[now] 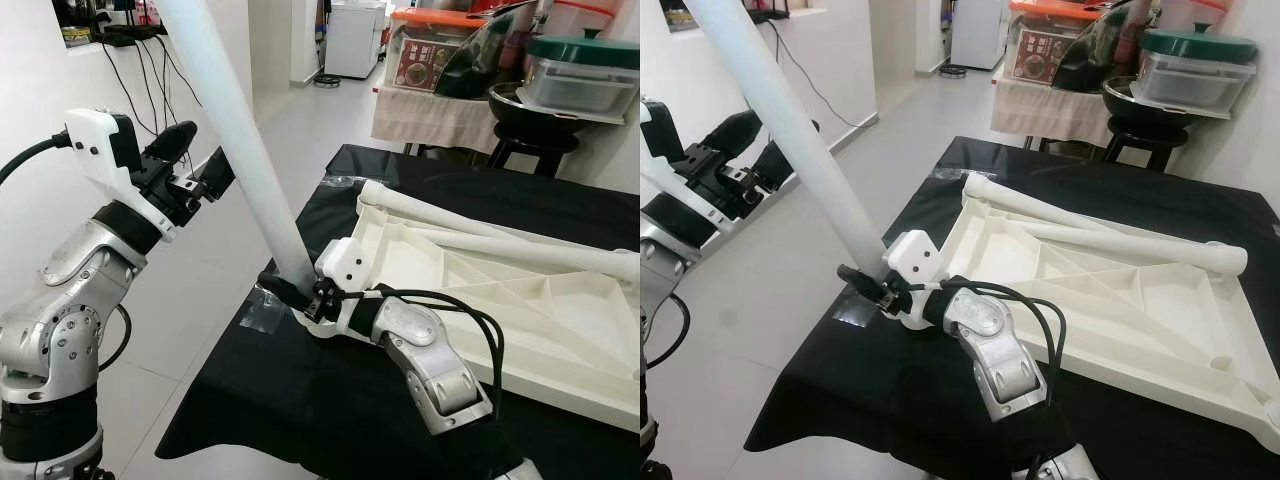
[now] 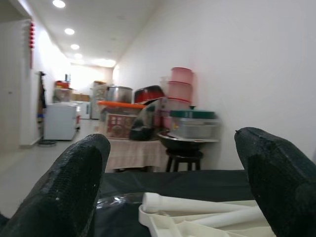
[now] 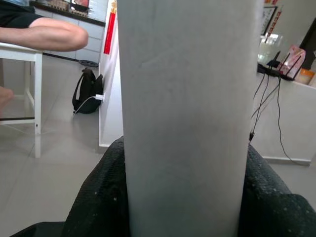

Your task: Building children table

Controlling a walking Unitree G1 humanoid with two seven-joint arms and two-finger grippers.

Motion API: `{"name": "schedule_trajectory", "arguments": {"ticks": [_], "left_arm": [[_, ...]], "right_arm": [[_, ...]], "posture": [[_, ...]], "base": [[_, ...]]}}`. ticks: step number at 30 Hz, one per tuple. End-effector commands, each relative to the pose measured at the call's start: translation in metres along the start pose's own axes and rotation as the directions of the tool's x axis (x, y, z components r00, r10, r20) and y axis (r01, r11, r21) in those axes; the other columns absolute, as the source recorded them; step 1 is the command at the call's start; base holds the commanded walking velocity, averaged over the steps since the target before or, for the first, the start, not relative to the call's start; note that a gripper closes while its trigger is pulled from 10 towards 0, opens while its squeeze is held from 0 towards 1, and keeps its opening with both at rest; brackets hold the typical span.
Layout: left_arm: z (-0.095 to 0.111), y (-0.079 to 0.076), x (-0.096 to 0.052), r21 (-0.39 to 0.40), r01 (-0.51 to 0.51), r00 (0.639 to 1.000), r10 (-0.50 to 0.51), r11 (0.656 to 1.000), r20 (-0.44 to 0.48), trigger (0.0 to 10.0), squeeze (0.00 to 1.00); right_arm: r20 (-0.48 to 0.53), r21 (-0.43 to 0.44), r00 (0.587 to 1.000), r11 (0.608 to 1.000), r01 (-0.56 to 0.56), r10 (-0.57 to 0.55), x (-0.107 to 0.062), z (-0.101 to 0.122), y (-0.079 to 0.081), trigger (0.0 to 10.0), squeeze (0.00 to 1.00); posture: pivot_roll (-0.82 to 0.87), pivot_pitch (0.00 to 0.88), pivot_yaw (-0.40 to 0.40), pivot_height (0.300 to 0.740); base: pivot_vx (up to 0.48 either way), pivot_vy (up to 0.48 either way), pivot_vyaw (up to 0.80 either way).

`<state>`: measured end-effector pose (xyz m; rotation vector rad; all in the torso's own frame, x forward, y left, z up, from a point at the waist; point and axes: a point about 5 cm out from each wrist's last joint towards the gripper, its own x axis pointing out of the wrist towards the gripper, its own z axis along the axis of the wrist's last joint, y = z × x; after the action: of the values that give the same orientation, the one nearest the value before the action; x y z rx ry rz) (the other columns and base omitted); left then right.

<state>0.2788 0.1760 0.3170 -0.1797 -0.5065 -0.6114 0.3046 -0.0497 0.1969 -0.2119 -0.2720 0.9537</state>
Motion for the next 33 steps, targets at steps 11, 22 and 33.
{"name": "schedule_trajectory", "arguments": {"ticks": [11,22,33], "left_arm": [[-0.012,-0.014,-0.003,-0.047,0.066,0.997,-0.068,0.997,-0.039,10.0,0.0],[-0.008,-0.015,0.001,-0.036,0.08,0.996,-0.081,0.996,-0.028,10.0,0.0],[-0.011,-0.02,0.003,-0.06,0.099,0.995,-0.1,0.993,-0.023,10.0,0.0]], "right_arm": [[0.024,0.126,0.968,0.961,0.246,-0.251,0.001,0.009,-0.04,10.0,0.0],[0.02,-0.076,0.996,0.994,-0.08,0.082,0.004,0.01,0.008,10.0,0.0],[-0.097,-0.138,0.99,0.984,-0.114,0.101,0.002,-0.004,0.008,10.0,0.0]], "posture": [[0.05,0.0,-0.041,0.74],[0.05,0.0,-0.033,0.74],[0.05,0.0,-0.033,0.74]], "base": [[0.0,0.0,0.0],[0.0,0.0,0.0],[0.0,0.0,0.0]]}}
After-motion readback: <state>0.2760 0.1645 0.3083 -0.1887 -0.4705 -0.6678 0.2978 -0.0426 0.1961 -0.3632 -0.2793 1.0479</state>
